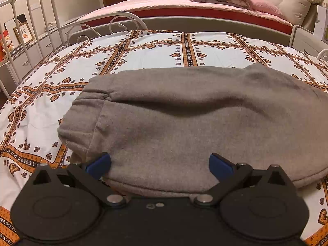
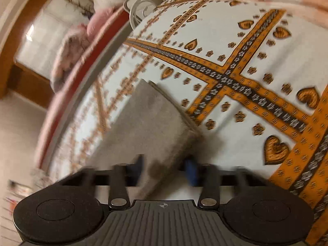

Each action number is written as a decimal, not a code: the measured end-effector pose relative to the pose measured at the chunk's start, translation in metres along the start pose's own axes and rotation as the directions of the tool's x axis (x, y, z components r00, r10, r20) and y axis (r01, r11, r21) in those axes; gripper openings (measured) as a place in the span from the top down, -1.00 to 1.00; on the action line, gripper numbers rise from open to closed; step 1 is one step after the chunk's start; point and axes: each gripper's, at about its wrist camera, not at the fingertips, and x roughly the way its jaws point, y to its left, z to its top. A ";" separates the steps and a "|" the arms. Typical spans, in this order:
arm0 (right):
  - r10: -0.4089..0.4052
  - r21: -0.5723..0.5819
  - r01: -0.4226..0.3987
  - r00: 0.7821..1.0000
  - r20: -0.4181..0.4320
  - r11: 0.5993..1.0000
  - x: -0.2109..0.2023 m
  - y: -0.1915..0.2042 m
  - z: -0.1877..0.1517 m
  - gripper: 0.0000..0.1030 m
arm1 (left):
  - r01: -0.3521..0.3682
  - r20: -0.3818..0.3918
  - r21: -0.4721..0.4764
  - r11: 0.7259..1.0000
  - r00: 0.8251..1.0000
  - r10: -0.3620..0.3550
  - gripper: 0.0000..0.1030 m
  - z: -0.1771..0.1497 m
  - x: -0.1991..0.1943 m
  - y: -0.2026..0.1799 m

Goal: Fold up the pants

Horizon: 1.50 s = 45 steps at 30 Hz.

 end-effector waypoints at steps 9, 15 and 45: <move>0.058 0.103 -0.058 0.998 -0.003 0.993 0.000 -0.015 0.002 0.51 | -0.016 -0.015 0.002 1.000 1.000 0.016 -0.88 0.003 0.001 -0.003; 0.012 0.002 -0.012 1.000 0.007 1.000 -0.001 -0.001 0.000 0.48 | -0.009 -0.014 -0.033 0.999 1.000 0.009 -0.78 0.012 -0.011 -0.013; 0.087 0.132 -0.086 0.996 -0.001 0.988 -0.001 -0.011 -0.001 0.25 | 0.154 0.010 0.095 0.983 0.988 -0.156 -0.89 -0.011 -0.028 -0.400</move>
